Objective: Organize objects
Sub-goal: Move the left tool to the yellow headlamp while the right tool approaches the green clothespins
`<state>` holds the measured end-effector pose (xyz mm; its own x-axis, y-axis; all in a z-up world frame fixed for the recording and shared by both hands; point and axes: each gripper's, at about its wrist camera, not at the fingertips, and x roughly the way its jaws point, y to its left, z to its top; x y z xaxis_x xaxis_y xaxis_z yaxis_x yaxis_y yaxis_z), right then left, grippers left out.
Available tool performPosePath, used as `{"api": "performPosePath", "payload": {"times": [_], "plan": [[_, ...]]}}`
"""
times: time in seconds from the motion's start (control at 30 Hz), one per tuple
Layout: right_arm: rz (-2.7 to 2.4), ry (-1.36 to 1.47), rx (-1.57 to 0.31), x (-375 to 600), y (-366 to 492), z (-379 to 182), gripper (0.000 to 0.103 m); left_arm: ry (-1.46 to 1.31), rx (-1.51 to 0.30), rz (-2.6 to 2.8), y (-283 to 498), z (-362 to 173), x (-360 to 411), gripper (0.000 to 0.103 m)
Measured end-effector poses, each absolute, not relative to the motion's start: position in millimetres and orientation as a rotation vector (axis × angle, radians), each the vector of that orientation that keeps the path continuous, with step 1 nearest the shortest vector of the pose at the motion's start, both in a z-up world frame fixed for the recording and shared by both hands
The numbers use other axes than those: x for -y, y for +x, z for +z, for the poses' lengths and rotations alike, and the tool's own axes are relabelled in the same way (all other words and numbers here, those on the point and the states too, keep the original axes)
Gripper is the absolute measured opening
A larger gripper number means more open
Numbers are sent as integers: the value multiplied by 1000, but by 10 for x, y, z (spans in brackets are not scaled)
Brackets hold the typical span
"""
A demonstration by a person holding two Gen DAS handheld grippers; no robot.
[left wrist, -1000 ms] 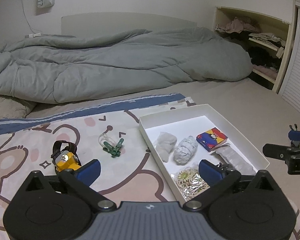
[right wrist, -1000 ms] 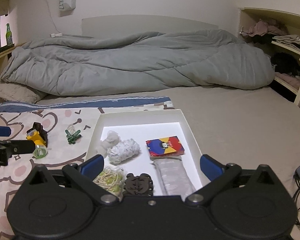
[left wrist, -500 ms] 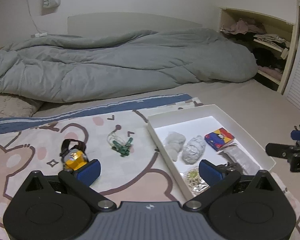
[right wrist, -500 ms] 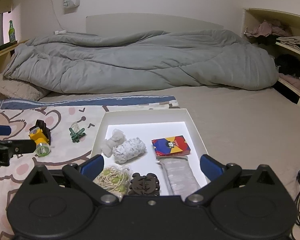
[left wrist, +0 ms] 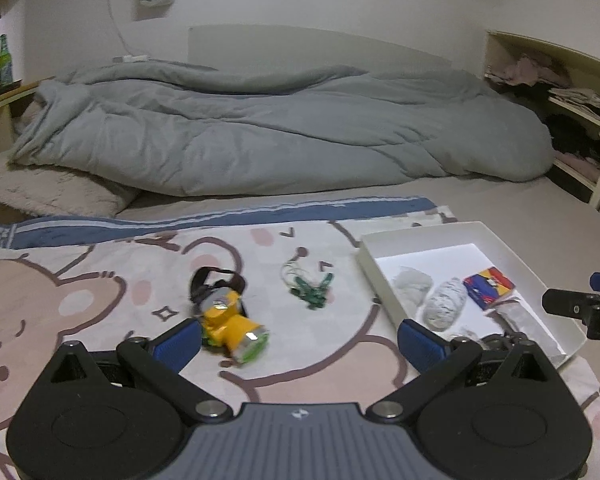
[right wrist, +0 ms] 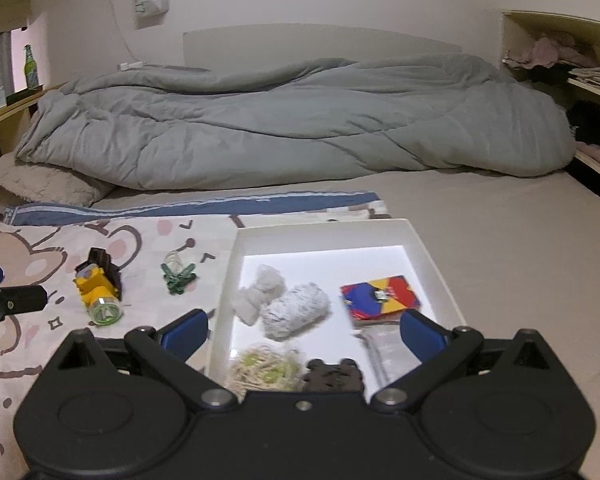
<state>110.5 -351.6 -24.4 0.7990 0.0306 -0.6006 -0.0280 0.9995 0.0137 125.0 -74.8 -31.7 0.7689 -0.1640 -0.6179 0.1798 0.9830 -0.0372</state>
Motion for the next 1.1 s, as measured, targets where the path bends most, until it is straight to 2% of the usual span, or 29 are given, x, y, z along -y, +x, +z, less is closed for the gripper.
{"api": "performPosePath", "payload": {"times": [0.63,1.1], "plan": [[152,-22,-615,2693,1349,-273,103,-10,-668,-59,1201,-369,-49,103],[188,-60,-598,2407,1441,-343,103,-3,-674,-39,1250,-430,-202,103]]}}
